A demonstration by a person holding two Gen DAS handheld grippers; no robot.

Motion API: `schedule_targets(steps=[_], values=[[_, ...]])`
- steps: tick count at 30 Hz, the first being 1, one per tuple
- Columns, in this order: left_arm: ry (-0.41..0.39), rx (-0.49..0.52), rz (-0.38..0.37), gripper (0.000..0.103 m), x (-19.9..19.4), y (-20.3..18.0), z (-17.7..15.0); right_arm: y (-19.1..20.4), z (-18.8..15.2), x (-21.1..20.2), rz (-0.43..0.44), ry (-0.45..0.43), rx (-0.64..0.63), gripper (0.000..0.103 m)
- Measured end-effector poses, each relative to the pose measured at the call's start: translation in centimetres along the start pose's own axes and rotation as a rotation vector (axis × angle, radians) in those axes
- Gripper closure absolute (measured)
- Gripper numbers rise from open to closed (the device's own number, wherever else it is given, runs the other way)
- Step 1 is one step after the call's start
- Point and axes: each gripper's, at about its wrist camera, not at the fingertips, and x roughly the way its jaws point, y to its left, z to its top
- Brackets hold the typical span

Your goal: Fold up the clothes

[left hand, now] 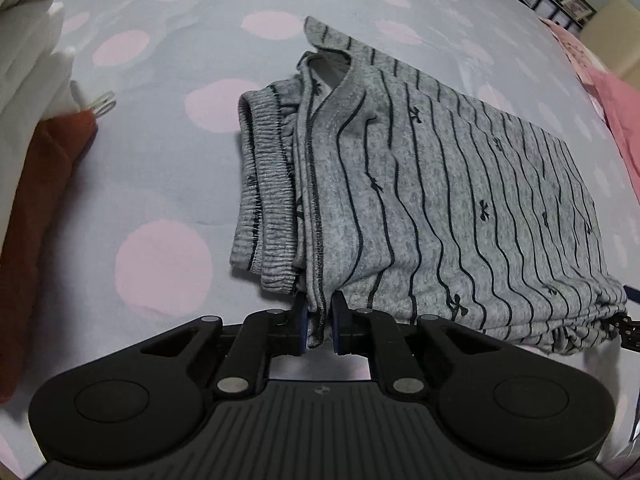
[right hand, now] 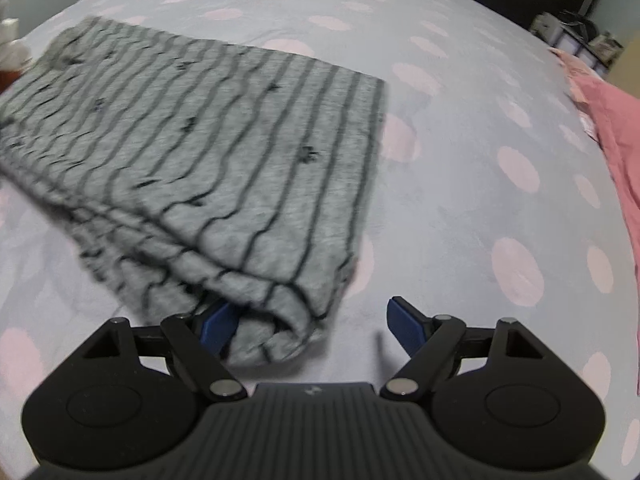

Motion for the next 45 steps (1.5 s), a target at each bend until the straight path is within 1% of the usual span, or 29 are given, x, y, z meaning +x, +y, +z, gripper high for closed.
schedule_targets(steps=[2,3,4,5,6,8,9,10,13,15,19,21,22,23,24,25,26,27,29,31,33,35,37,40,42,45], values=[[0.007,-0.003,0.012,0.094,0.3,-0.1,0.2,-0.7,0.1,0.7,0.016,0.001,0.062,0.022],[0.007,0.006,0.023,0.094,0.4,-0.3,0.3,-1.1,0.1,1.1,0.024,0.001,0.093,0.028],[0.007,0.013,0.032,0.095,0.4,-0.4,0.3,-1.3,0.2,1.5,0.046,0.015,0.123,0.052],[0.001,0.019,0.043,0.095,0.1,-0.6,0.4,-1.3,0.3,1.7,0.076,0.031,0.146,0.078],[-0.008,0.026,0.048,0.096,-0.2,-0.7,0.4,-1.2,0.5,1.6,0.087,0.035,0.155,0.081],[-0.027,0.052,0.070,0.097,-0.9,-1.0,0.5,-0.2,1.1,0.3,0.017,0.024,0.094,0.086],[-0.036,0.072,0.087,0.097,-1.4,-1.0,0.4,0.3,1.4,-0.6,-0.015,0.016,0.054,0.086],[-0.035,0.069,0.090,0.097,-1.5,-0.7,0.4,0.6,1.7,-1.6,-0.036,0.005,0.021,0.086],[-0.030,0.061,0.099,0.097,-1.8,0.1,0.3,2.5,1.5,-3.5,-0.109,-0.015,-0.179,0.086],[-0.024,0.082,0.115,0.097,-1.4,-0.3,0.2,3.6,0.8,-3.1,-0.139,0.006,-0.270,0.087],[-0.029,0.086,0.115,0.097,-0.5,-0.5,0.3,4.3,-0.8,0.1,-0.122,0.095,-0.283,0.086],[-0.006,0.077,0.081,0.094,-0.1,0.0,0.3,4.1,-1.2,0.6,-0.106,0.086,-0.283,0.086],[0.003,0.074,0.066,0.091,-0.1,0.2,0.2,3.8,-1.1,0.4,-0.091,0.084,-0.263,0.084],[0.008,0.082,0.063,0.084,-0.2,0.5,0.1,3.3,-0.9,0.0,-0.068,0.086,-0.239,0.082],[0.005,0.084,0.076,0.079,-0.5,0.8,-0.1,2.7,-0.7,-0.6,-0.042,0.099,-0.218,0.079],[0.002,0.085,0.088,0.069,-0.8,1.2,-0.2,2.1,-0.5,-1.2,-0.017,0.114,-0.196,0.055],[-0.001,0.067,0.098,0.066,-1.2,1.7,-0.3,1.8,-0.5,-1.7,-0.005,0.130,-0.182,0.038],[-0.005,0.045,0.103,0.066,-1.7,2.2,-0.3,1.2,-0.6,-2.3,0.004,0.133,-0.168,0.038],[-0.042,0.032,0.091,0.066,-3.0,2.7,-0.1,-0.1,-0.7,-3.8,0.026,0.134,-0.132,0.038],[-0.118,0.038,0.047,0.065,-4.2,2.5,0.3,-1.6,-0.8,-4.9,0.049,0.110,-0.058,0.037],[-0.199,0.036,0.004,0.059,-5.3,2.1,1.0,-2.6,-0.5,-5.7,0.057,0.080,0.021,0.037],[-0.247,0.032,-0.013,0.058,-5.5,1.3,2.0,-3.6,0.0,-5.5,0.050,0.062,0.091,0.036],[-0.272,0.039,-0.014,0.058,-5.1,0.3,3.0,-3.9,0.7,-5.1,0.036,0.049,0.133,0.033],[-0.289,0.047,0.002,0.058,-3.6,-0.8,4.4,-4.3,1.5,-4.5,0.041,0.024,0.194,0.032],[-0.296,0.053,0.022,0.058,-2.3,-1.3,5.3,-4.8,1.8,-4.2,0.061,0.016,0.255,0.032],[-0.274,0.055,0.049,0.058,0.0,-1.7,5.9,-5.9,2.3,-3.0,0.097,0.002,0.356,0.032]])
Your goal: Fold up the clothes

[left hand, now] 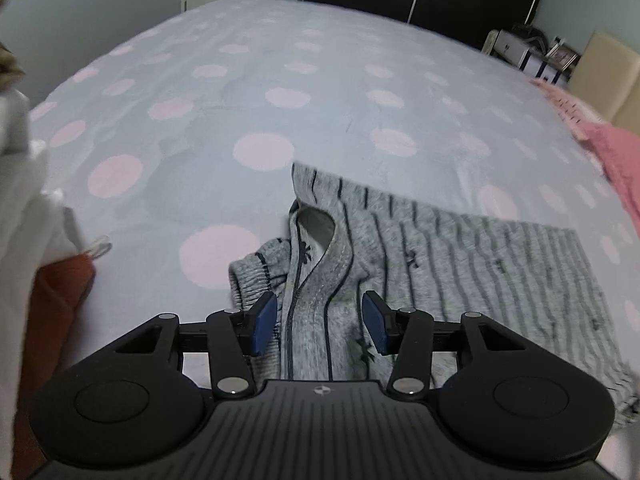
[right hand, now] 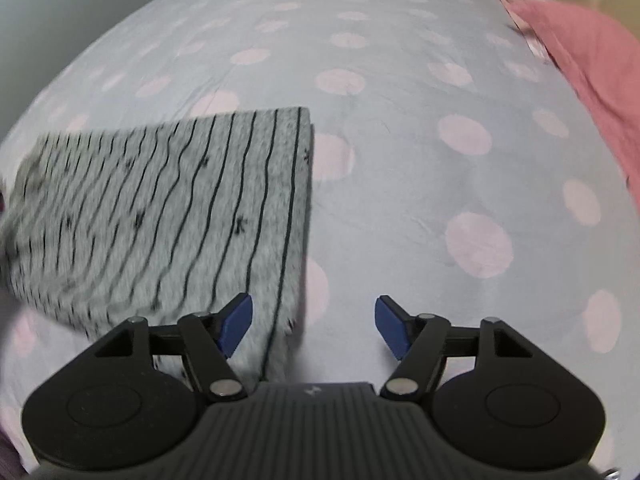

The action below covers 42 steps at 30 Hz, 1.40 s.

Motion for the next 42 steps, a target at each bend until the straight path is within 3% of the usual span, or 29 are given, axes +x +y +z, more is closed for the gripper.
schedule_targets(steps=[1,5,8,12,19,21,22,23,31,42], values=[[0.011,0.001,0.005,0.059,0.6,-0.1,-0.1,-0.3,0.3,0.4,0.013,-0.003,0.032,0.032],[0.059,-0.017,0.046,0.095,2.4,0.2,0.1,-2.1,1.0,2.3,0.073,0.008,0.158,0.032],[0.065,-0.085,0.054,0.098,2.5,1.4,0.3,-3.5,1.1,4.0,0.138,0.035,0.283,0.033],[0.067,-0.095,0.073,0.098,2.2,1.9,0.4,-4.3,0.3,5.2,0.219,0.077,0.392,0.039],[0.020,-0.033,0.177,0.082,-0.3,0.5,0.3,-2.3,-1.7,7.2,0.251,0.168,0.370,0.052],[0.000,0.024,0.179,0.080,-1.8,-0.5,0.2,-1.2,-1.7,7.0,0.225,0.159,0.327,0.061],[-0.008,0.056,0.170,0.080,-2.6,-1.2,0.0,-1.0,-1.7,6.9,0.237,0.159,0.327,0.079],[-0.017,0.087,0.161,0.080,-3.4,-1.9,-0.3,-0.9,-1.6,6.8,0.250,0.156,0.343,0.085],[-0.069,0.281,0.010,0.079,-10.2,-8.5,-3.1,-0.8,-1.3,2.2,0.318,0.091,0.384,0.089],[-0.138,0.435,-0.215,0.065,-17.9,-16.7,-14.5,3.5,-6.7,-6.6,0.483,0.027,0.390,0.091]])
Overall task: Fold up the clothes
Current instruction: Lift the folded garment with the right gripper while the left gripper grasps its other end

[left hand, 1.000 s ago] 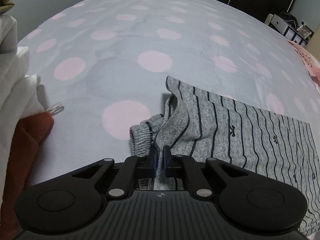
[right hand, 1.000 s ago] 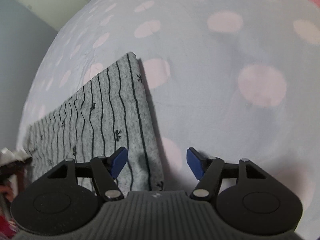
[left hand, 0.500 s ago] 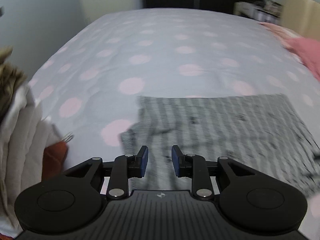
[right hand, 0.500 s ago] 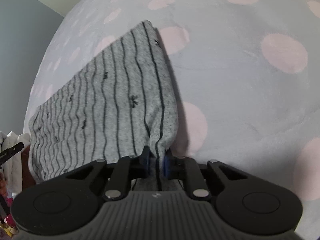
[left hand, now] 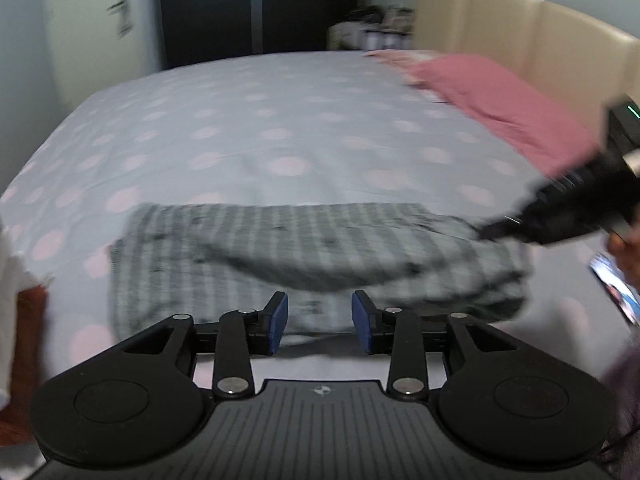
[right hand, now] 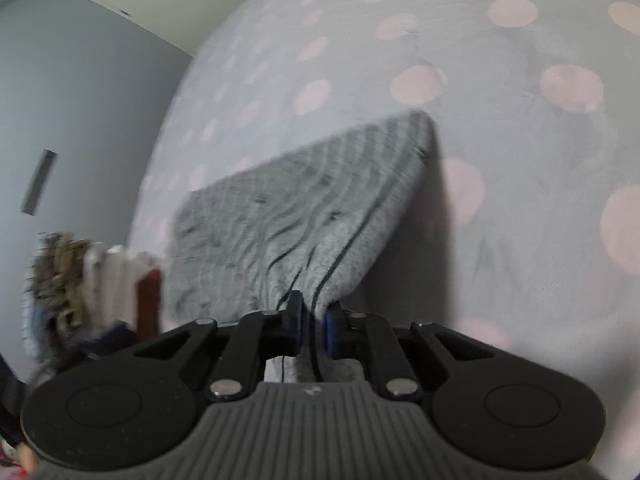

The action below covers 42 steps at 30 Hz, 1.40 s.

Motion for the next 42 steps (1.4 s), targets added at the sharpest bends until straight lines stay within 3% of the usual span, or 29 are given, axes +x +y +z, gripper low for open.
schedule_targets(steps=[5,11,22,31,33,35,37,42], values=[[-0.083,0.139,-0.082,0.056,-2.2,-7.2,-3.1,1.2,-4.4,-2.0,0.060,-0.039,0.034,0.091],[-0.059,0.259,-0.017,0.052,-1.4,-11.8,-5.6,0.9,-8.2,-1.9,0.041,-0.026,0.053,0.091],[-0.021,0.245,0.121,0.051,3.3,-14.6,-6.3,0.9,-9.3,-1.4,-0.001,-0.011,0.010,0.091],[-0.005,0.251,0.179,0.051,5.7,-16.8,-6.0,-1.2,-9.1,-0.8,-0.009,0.003,0.067,0.091],[0.007,0.260,0.200,0.055,6.1,-16.9,-6.0,-1.7,-9.0,-0.8,-0.002,0.005,0.086,0.091],[0.023,0.281,0.204,0.070,6.2,-16.7,-6.1,-2.0,-8.9,-0.8,0.003,0.007,0.094,0.091],[0.039,0.310,0.199,0.079,6.2,-16.5,-6.3,-2.3,-8.9,-0.8,0.005,0.012,0.099,0.091],[0.045,0.313,0.161,0.085,5.6,-15.1,-6.4,-3.2,-8.5,-0.8,0.032,0.049,0.076,0.084]])
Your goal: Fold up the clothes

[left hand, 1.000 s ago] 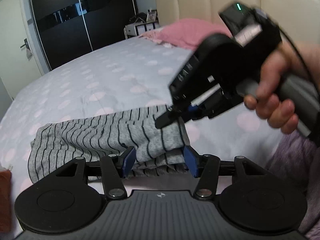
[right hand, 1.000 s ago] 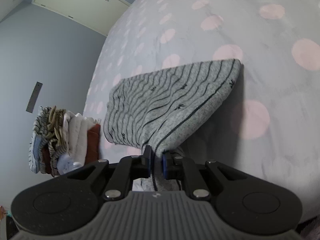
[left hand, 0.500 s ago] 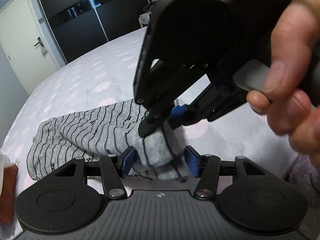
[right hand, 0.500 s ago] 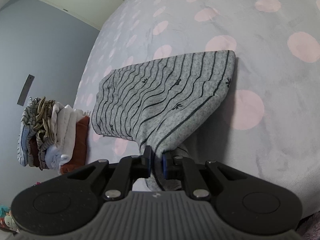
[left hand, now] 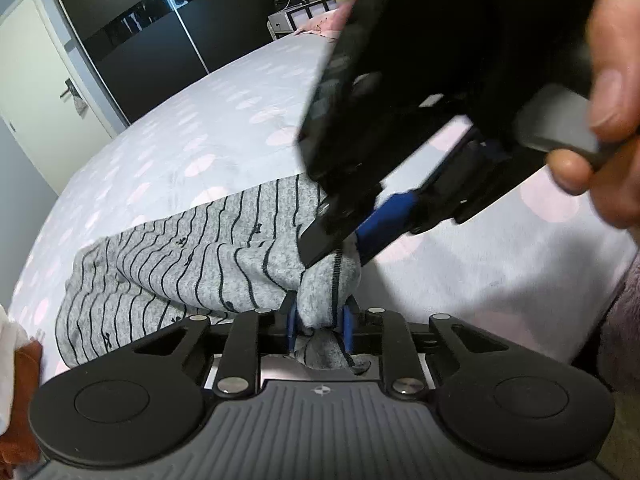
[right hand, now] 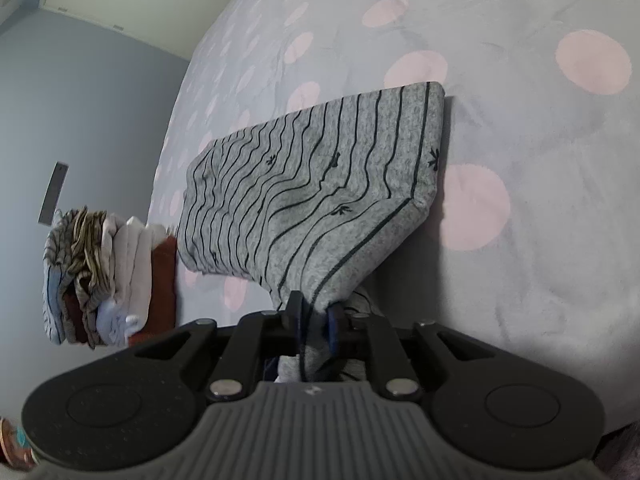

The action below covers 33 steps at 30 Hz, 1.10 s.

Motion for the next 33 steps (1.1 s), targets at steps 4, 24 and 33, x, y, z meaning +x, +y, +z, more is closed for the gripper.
schedule_targets(steps=[4,24,33], values=[[-0.016,-0.065,-0.038,0.086,-0.7,2.0,0.1,-0.6,0.5,-1.3,-0.015,-0.004,-0.096,0.059],[-0.020,-0.183,-0.155,0.086,-2.0,4.6,1.2,-2.2,0.5,7.3,-0.591,-0.081,-1.651,0.048],[-0.030,-0.198,-0.170,0.087,-2.0,5.4,1.5,-3.2,1.7,10.7,-0.530,-0.233,-2.027,0.050]])
